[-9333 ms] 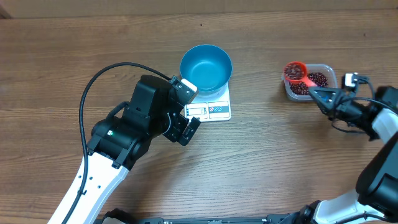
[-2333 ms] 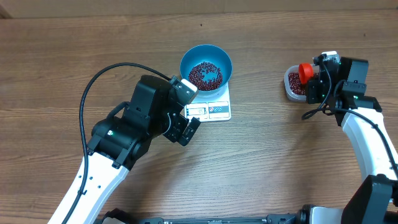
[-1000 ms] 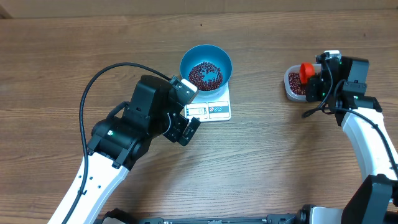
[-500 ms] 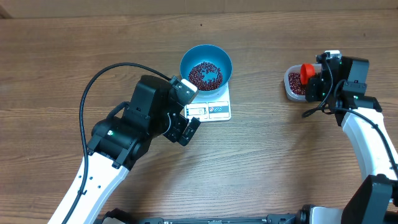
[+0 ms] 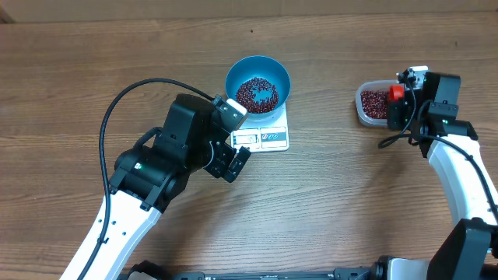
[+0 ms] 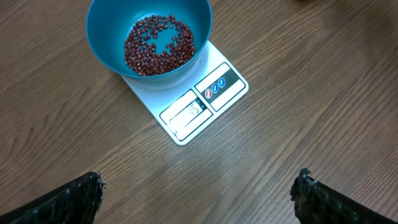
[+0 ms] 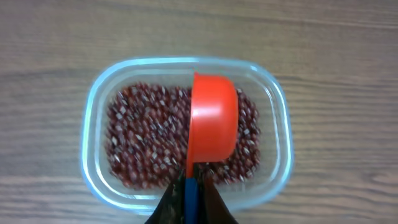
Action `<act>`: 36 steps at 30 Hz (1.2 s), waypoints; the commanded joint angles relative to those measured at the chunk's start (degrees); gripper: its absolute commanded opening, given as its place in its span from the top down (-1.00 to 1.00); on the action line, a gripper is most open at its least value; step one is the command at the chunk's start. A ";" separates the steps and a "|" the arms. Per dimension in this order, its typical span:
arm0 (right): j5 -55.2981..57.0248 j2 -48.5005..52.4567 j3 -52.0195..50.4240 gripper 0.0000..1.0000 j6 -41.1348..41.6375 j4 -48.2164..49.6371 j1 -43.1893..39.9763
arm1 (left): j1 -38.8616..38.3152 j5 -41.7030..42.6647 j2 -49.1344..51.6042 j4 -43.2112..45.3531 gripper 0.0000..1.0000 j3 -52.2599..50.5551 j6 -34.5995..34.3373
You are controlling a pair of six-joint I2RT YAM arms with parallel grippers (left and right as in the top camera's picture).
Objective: Scoop item into bowl and weigh 150g on scale
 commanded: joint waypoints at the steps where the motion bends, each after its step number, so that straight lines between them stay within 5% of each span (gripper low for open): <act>1: 3.61 -0.33 0.37 0.92 -3.23 -0.94 -0.24 | 0.20 0.00 -0.02 0.04 -0.99 -0.07 1.09; 19: 3.67 4.04 -0.92 0.92 -4.46 -0.42 -1.84 | 0.20 0.00 -0.02 0.04 -0.99 -0.07 1.09; 36: -12.35 4.09 -2.47 0.92 -2.40 -2.64 -1.84 | 0.20 0.00 -0.02 0.04 -0.99 -0.07 1.09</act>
